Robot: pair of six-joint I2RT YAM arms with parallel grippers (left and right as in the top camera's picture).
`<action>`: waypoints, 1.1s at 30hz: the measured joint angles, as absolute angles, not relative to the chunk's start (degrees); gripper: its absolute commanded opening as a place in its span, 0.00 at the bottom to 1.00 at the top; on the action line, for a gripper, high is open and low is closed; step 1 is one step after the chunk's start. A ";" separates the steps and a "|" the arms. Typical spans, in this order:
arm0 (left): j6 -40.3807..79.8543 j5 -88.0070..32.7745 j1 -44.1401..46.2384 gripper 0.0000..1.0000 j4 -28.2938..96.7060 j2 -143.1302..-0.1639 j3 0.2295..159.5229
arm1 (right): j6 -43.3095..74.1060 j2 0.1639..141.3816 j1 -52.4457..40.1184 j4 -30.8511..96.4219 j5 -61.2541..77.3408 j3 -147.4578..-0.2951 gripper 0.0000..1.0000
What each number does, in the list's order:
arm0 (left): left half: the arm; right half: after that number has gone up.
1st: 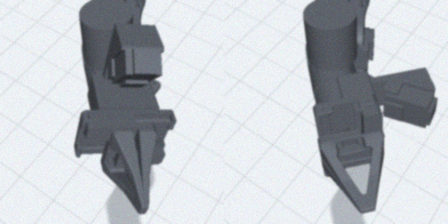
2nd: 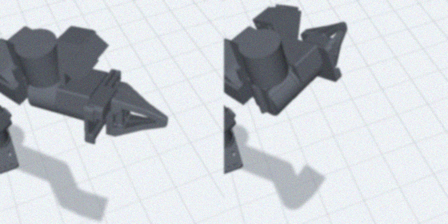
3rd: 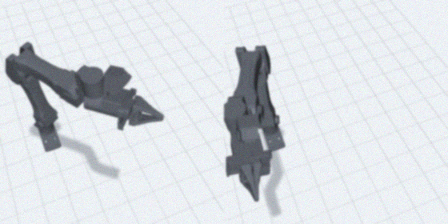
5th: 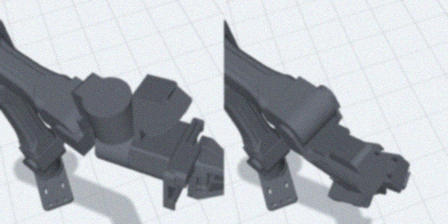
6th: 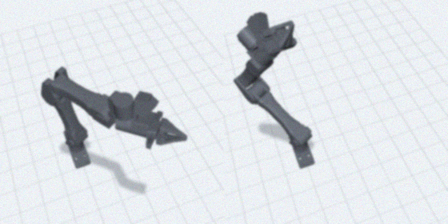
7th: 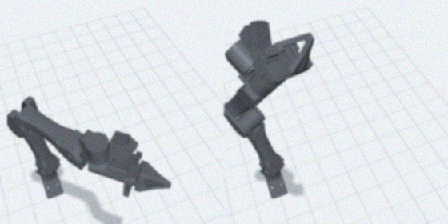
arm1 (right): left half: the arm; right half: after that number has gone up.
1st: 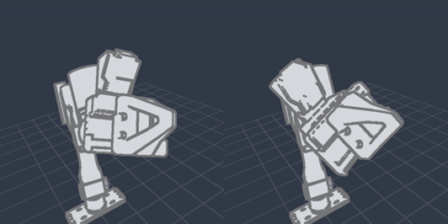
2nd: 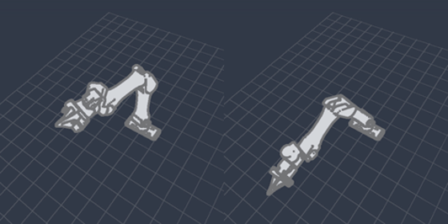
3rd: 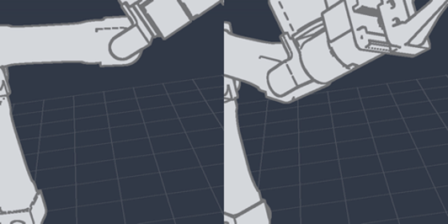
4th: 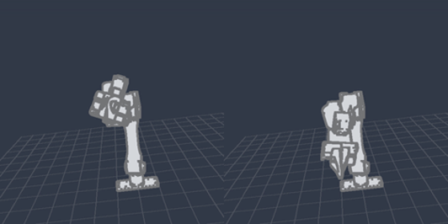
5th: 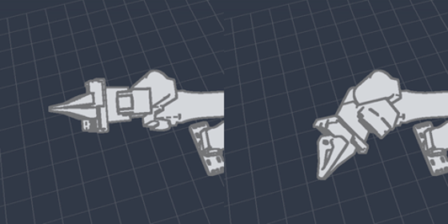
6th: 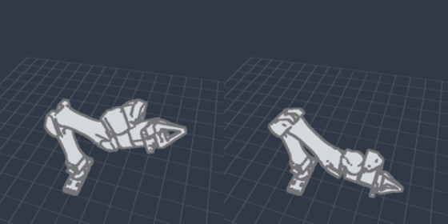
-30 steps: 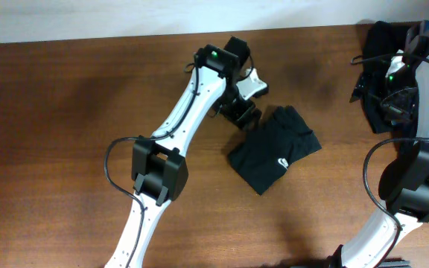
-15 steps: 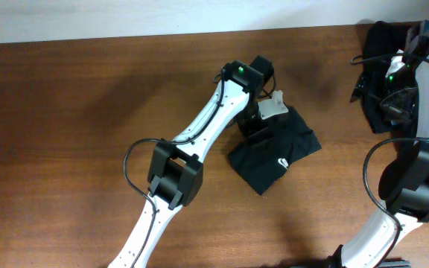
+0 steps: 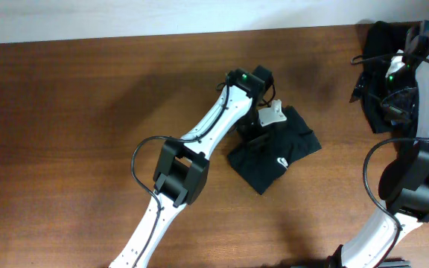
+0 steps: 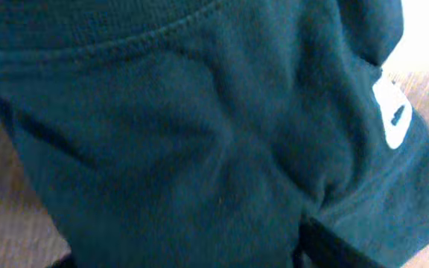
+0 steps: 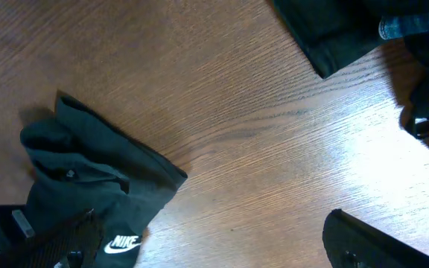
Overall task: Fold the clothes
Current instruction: 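Grasp the folded black bundle with the left gripper and lift it, then carry the held bundle leftward to the table's left edge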
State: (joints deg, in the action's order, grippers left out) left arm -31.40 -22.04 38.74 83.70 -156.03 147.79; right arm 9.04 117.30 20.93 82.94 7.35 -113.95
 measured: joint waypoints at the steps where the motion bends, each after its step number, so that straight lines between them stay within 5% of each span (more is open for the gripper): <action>1: -31.51 -22.11 38.81 0.23 83.77 -156.16 147.79 | 9.04 117.30 20.93 82.94 7.35 -113.95 0.99; 3: -31.59 -22.76 38.89 0.01 83.96 -156.46 147.79 | 9.02 117.30 20.93 82.94 7.35 -113.95 0.99; 18: -31.92 -24.16 37.56 0.00 87.66 -158.19 154.01 | 9.04 117.30 20.93 82.91 7.35 -113.95 0.99; 33: -31.92 -20.10 22.65 0.00 96.44 -158.39 165.56 | 9.06 117.30 20.93 82.94 7.35 -113.95 0.99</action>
State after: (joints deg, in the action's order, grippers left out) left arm -31.92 -20.10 22.65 96.44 -158.39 165.56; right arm 9.06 117.30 20.93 82.94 7.35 -113.95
